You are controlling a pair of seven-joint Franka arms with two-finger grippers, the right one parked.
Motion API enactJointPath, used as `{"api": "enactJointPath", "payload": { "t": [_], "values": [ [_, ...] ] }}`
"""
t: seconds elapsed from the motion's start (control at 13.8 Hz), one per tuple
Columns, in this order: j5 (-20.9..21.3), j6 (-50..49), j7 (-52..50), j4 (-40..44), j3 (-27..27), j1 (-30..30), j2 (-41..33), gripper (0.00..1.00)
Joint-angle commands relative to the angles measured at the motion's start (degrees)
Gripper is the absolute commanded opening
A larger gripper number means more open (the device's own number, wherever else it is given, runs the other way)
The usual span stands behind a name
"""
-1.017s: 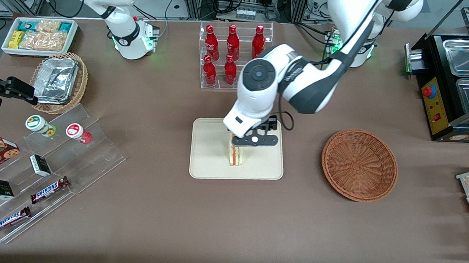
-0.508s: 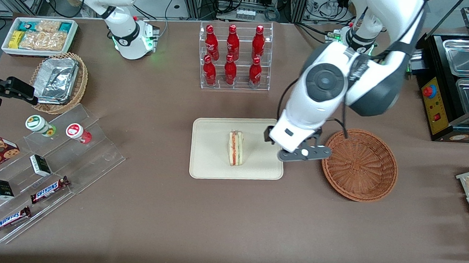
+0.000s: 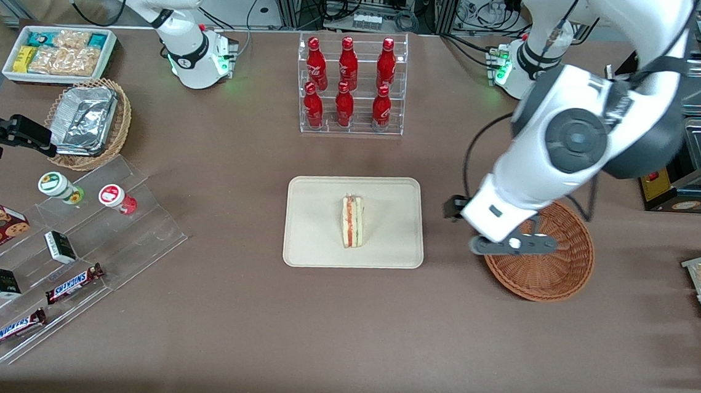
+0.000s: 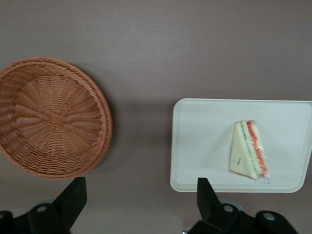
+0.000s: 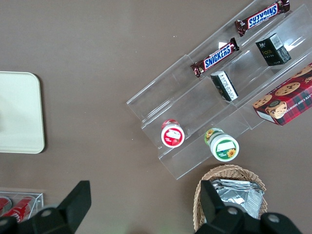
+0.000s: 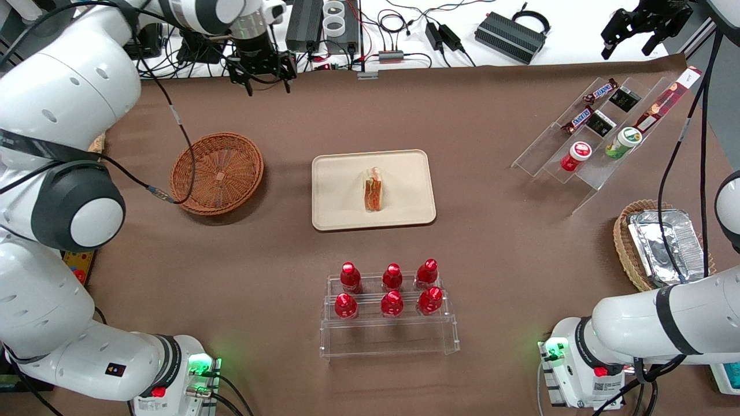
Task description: Place sandwich from basket to tray
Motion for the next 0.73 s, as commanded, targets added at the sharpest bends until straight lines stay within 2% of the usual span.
{"api": "enactJointPath", "payload": {
  "t": [0.0, 0.22, 0.65],
  "values": [
    [-0.9, -2.3, 5.9, -3.6, -0.3, 3.9, -3.7, 1.00],
    [-1.1, -2.1, 11.9, -10.5, -0.5, 9.3, -9.9, 1.00],
    [-1.0, -2.7, 21.4, -21.8, -0.7, 14.9, -21.5, 1.00]
  ]
}}
